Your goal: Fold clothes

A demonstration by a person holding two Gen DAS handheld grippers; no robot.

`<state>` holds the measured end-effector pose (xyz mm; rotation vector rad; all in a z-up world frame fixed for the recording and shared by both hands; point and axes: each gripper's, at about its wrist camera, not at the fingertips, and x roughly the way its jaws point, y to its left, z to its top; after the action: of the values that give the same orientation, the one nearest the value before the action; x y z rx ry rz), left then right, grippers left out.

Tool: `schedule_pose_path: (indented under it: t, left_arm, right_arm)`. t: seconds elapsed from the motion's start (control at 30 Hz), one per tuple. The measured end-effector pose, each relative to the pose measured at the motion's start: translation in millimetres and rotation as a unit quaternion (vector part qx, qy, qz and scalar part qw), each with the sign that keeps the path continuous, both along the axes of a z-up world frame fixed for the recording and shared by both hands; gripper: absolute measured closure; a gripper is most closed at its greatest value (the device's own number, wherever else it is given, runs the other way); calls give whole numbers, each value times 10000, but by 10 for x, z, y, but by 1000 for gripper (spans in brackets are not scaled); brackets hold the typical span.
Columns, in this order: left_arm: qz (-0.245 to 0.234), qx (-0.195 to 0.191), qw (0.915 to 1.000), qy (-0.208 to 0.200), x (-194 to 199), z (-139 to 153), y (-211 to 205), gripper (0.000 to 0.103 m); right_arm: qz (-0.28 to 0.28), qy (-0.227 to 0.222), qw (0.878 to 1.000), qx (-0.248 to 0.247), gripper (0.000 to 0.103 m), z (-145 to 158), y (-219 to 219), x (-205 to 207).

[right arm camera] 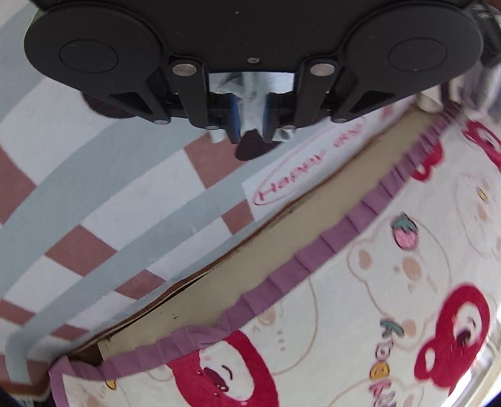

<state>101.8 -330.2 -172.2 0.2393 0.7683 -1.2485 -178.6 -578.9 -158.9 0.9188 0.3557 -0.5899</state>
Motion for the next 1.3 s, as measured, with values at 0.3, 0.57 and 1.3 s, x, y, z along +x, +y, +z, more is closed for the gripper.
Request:
schedule_pose_path:
  t: [0.3, 0.57, 1.3]
  left_arm:
    - [605, 99, 9821, 1784, 347, -287, 309, 48]
    - [111, -215, 9955, 920, 100, -151, 159, 95]
    - [712, -19, 9970, -316, -24, -42, -6, 90]
  right_arm:
    - [731, 571, 9932, -711, 49, -10, 234, 176]
    - [1003, 872, 9865, -960, 87, -112, 201, 445]
    - [551, 1139, 9911, -419, 73, -267, -25, 468]
